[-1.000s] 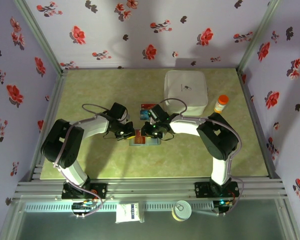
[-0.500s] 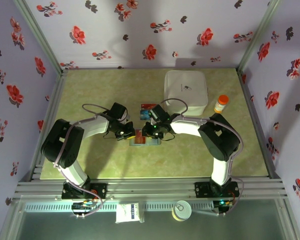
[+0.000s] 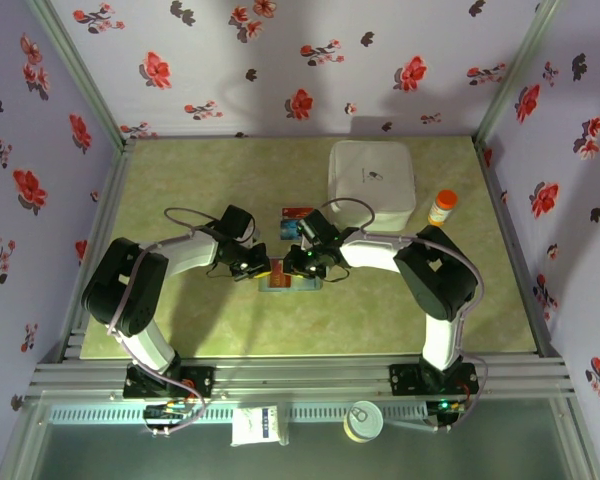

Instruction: Take the credit cards out of the card holder

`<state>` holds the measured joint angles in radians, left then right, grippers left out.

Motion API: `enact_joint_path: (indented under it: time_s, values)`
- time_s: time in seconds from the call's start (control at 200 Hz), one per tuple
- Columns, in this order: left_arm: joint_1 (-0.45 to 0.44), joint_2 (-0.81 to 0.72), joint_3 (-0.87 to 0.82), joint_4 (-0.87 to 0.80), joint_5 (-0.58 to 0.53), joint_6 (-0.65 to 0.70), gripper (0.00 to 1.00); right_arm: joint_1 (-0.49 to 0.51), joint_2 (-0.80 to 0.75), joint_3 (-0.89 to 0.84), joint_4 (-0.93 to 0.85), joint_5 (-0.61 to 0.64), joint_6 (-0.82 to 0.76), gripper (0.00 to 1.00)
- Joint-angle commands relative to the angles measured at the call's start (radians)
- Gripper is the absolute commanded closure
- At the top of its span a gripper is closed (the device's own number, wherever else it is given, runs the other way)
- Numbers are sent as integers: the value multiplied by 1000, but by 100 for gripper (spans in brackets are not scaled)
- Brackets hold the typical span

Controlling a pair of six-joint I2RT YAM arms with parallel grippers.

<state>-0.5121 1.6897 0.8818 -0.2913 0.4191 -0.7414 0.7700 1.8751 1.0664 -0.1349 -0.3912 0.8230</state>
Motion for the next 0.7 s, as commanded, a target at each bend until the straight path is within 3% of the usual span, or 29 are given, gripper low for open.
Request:
enact_joint_path:
  time_s: [0.0, 0.695]
  values:
    - [-4, 21, -22, -15, -5, 0, 98, -3, 20, 9, 11, -19, 19, 75]
    - [-5, 15, -28, -9, -5, -4, 98, -8, -74, -64, 167, -56, 100, 82]
